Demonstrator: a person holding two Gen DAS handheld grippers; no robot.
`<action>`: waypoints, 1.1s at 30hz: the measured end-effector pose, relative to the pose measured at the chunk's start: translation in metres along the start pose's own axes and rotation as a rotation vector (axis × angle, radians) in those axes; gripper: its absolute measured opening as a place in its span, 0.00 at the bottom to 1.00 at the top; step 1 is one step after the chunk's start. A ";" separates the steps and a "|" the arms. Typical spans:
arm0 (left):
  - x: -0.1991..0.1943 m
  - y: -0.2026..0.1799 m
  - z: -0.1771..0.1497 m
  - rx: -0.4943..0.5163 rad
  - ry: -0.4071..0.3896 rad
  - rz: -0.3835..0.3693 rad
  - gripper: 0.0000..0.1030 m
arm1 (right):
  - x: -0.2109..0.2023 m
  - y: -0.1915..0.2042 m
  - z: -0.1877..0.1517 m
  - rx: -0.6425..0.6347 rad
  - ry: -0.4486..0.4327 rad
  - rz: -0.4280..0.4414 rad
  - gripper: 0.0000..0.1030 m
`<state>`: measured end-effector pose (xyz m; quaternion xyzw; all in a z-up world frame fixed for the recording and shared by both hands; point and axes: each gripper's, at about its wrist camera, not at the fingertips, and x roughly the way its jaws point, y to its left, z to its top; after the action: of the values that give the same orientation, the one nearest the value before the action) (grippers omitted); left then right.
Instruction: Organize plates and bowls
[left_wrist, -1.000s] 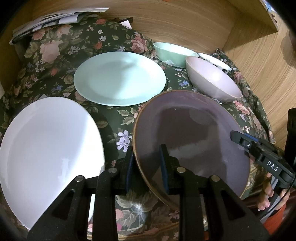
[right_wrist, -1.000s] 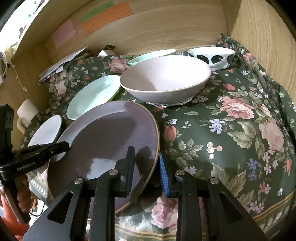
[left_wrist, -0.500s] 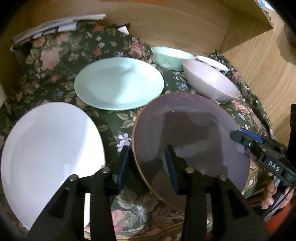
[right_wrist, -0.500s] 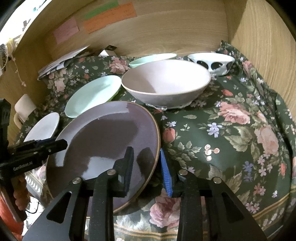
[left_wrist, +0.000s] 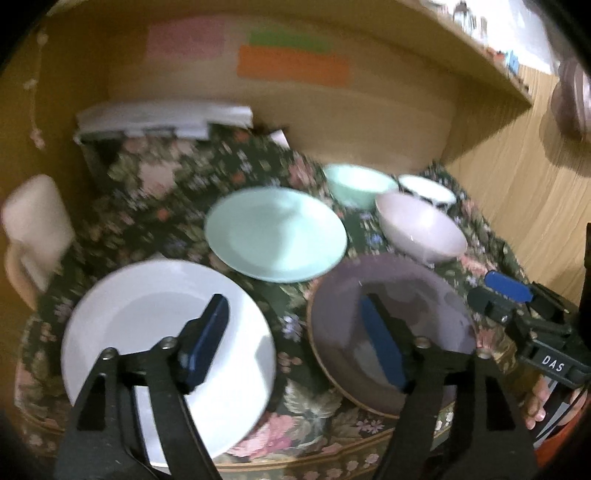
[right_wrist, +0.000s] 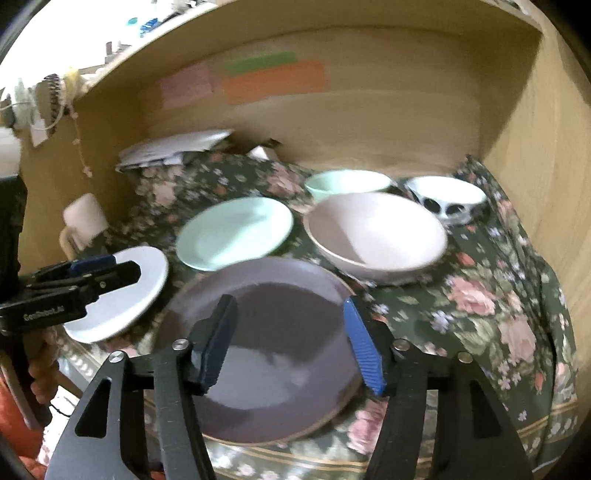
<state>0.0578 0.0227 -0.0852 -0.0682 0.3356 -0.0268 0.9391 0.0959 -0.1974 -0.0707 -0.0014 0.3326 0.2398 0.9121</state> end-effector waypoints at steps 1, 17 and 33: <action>-0.007 0.004 0.001 -0.005 -0.021 0.009 0.84 | 0.000 0.005 0.003 -0.008 -0.007 0.013 0.57; -0.056 0.098 -0.027 -0.086 -0.078 0.209 0.93 | 0.040 0.090 0.018 -0.120 0.033 0.190 0.63; -0.039 0.165 -0.053 -0.193 0.078 0.180 0.45 | 0.103 0.133 0.020 -0.127 0.211 0.265 0.33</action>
<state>-0.0051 0.1837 -0.1250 -0.1267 0.3776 0.0874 0.9131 0.1181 -0.0315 -0.0973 -0.0406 0.4079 0.3769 0.8306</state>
